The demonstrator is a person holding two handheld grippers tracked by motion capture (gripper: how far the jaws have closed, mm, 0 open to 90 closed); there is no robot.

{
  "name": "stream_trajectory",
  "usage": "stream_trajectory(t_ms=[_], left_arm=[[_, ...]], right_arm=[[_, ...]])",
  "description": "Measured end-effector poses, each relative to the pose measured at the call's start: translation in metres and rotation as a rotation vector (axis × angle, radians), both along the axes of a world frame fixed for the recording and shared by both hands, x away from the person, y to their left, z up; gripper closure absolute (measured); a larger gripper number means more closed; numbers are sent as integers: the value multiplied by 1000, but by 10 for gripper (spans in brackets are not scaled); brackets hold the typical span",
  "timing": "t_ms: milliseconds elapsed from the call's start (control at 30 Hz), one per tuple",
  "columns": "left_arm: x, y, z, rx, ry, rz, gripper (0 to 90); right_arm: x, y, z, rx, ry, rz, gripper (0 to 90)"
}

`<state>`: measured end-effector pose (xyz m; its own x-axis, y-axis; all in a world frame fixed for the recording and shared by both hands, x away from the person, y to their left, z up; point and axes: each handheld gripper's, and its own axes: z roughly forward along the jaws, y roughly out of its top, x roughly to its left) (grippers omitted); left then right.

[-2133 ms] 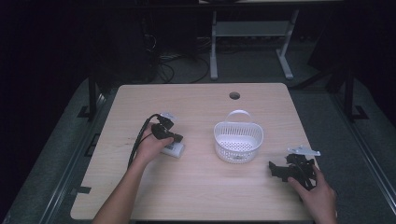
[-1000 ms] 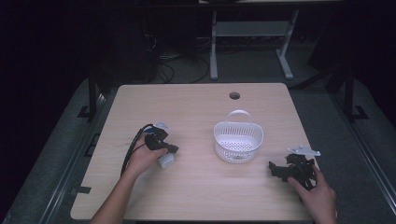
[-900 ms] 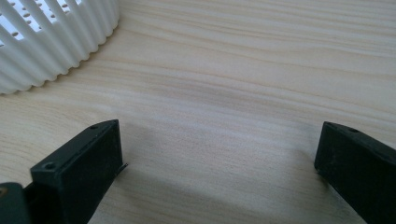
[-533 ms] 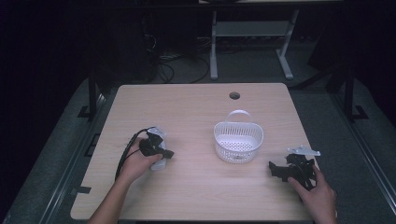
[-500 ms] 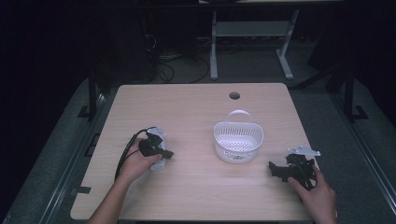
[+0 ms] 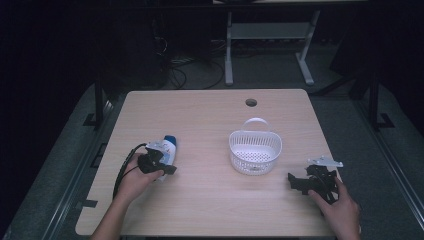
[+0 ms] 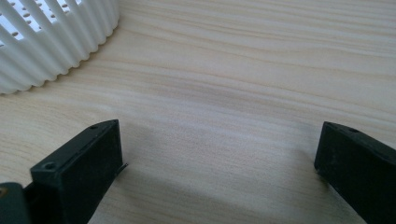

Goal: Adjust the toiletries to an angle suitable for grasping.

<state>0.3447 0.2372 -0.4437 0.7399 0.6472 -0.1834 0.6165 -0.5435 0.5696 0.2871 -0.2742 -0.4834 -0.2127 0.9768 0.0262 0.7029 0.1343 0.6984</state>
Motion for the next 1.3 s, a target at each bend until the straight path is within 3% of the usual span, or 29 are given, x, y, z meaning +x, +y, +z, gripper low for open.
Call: stream_trajectory(t_ms=[700,933,1133,1300], left_arm=[[-3,29,5,30,-21,63,900],[-3,29,6,25,-23,52,900],[-5,28,12,15,-42,46,836],[-5,27,17,4,-63,48,709]], right_arm=[[0,0,0,0,0,0,5],[0,0,0,0,1,0,5],[0,0,0,1,1,-1,5],[0,0,0,0,0,0,4]])
